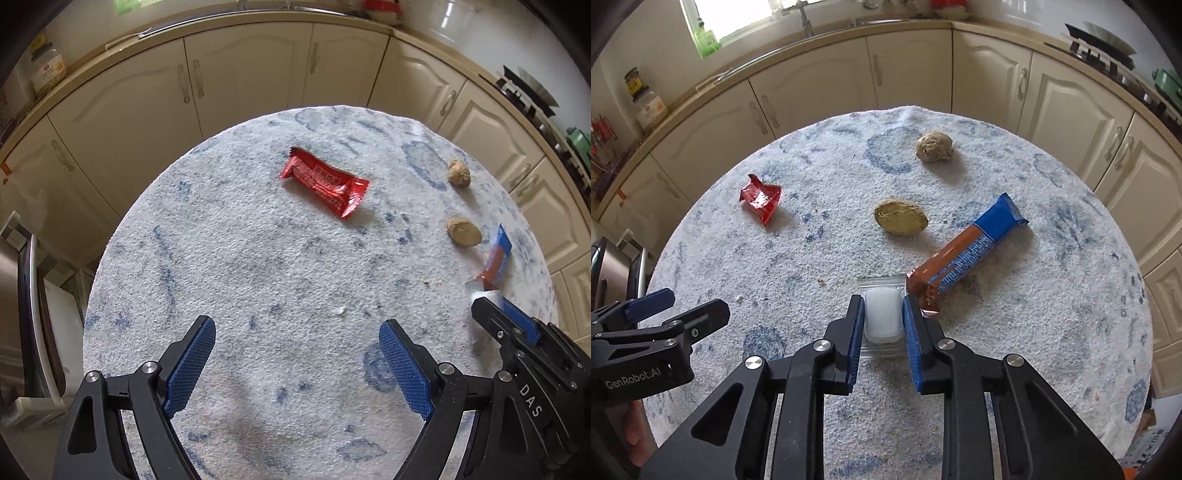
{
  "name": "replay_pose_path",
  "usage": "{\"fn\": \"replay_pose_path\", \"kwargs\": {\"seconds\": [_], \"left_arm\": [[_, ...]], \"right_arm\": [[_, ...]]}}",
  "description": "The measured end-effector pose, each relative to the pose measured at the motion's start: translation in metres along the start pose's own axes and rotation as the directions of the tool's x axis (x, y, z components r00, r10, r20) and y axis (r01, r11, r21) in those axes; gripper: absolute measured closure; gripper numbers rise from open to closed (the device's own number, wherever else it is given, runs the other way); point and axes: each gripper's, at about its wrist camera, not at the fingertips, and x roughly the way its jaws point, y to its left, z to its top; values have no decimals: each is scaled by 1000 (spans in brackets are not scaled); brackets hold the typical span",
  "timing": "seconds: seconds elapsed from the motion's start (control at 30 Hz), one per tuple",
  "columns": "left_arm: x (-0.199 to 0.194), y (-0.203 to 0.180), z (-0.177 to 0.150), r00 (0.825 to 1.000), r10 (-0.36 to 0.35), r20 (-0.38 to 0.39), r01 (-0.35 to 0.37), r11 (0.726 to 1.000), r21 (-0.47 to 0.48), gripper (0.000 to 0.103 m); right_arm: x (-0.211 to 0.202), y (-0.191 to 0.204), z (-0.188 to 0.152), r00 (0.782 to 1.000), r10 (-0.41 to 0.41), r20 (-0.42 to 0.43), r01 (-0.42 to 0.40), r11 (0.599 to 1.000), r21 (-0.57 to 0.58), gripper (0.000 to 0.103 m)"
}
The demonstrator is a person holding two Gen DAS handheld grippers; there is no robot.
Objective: Collect trash
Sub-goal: 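Close the right gripper on the small white plastic cup, then close the left gripper on the blue-and-brown snack bar, then carry the snack bar and white cup with both grippers toward the blue bin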
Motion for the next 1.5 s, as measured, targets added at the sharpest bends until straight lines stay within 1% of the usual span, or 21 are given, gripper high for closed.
{"fn": "replay_pose_path", "kwargs": {"seconds": [0.17, 0.23, 0.33, 0.43, 0.53, 0.67, 0.7, 0.77, 0.83, 0.87, 0.9, 0.93, 0.97, 1.03, 1.1, 1.17, 1.23, 1.5], "left_arm": [[-8, -30, 2, 1000, -21, 16, 20, 998, 51, 16], [-9, -47, 3, 999, -38, 16, 37, 996, 78, 16], [-6, -75, 7, 999, -53, 13, 51, 990, 129, 16], [2, -105, 12, 997, -75, -4, 74, 980, 185, 16], [15, -132, 16, 996, -84, -28, 88, 972, 218, 16], [31, -160, 24, 997, -77, -17, 79, 963, 257, 18], [37, -165, 27, 997, -72, -17, 74, 962, 263, 20], [48, -174, 33, 998, -59, -15, 61, 962, 267, 29], [63, -180, 37, 999, -48, -26, 53, 963, 265, 40], [68, -184, 38, 999, -40, -31, 47, 962, 269, 43], [71, -187, 38, 1000, -26, -9, 27, 961, 276, 43], [72, -190, 39, 1000, -28, 9, 24, 959, 283, 51], [73, -193, 39, 999, -40, 5, 37, 957, 286, 56], [73, -198, 37, 998, -58, 11, 52, 954, 295, 79], [70, -201, 33, 998, -58, 3, 54, 947, 318, 88], [65, -202, 29, 1000, -31, 3, 28, 948, 318, 88], [58, -201, 22, 999, -44, 8, 39, 945, 324, 88], [20, -207, -8, 997, -59, 48, 39, 938, 345, 88]], "right_arm": [[-28, -23, -11, 999, 41, 23, -43, 998, 55, 82], [-40, -34, -14, 998, 40, 40, -43, 996, 75, 82], [-53, -58, -15, 998, 11, 69, -19, 993, 117, 82], [-59, -82, -16, 996, -32, 86, 18, 987, 157, 82], [-61, -105, -16, 992, -77, 101, 57, 981, 188, 82], [-53, -135, -16, 994, -76, 83, 56, 972, 227, 82], [-50, -140, -15, 994, -78, 79, 58, 971, 231, 82], [-43, -149, -16, 995, -74, 67, 55, 969, 241, 82], [-36, -157, -16, 997, -58, 53, 43, 967, 252, 82], [-34, -159, -16, 998, -51, 49, 37, 967, 252, 82], [-32, -162, -15, 998, -46, 47, 33, 967, 254, 82], [-31, -165, -15, 998, -47, 47, 34, 966, 255, 82], [-31, -166, -15, 998, -49, 49, 35, 967, 254, 82], [-31, -169, -15, 998, -47, 51, 33, 967, 254, 82], [-31, -169, -16, 998, -36, 50, 22, 966, 257, 82], [-34, -167, -17, 998, -25, 52, 11, 966, 259, 82], [-38, -165, -21, 998, -19, 54, 4, 966, 257, 82], [-65, -157, -39, 998, -13, 67, -4, 967, 253, 82]]}}
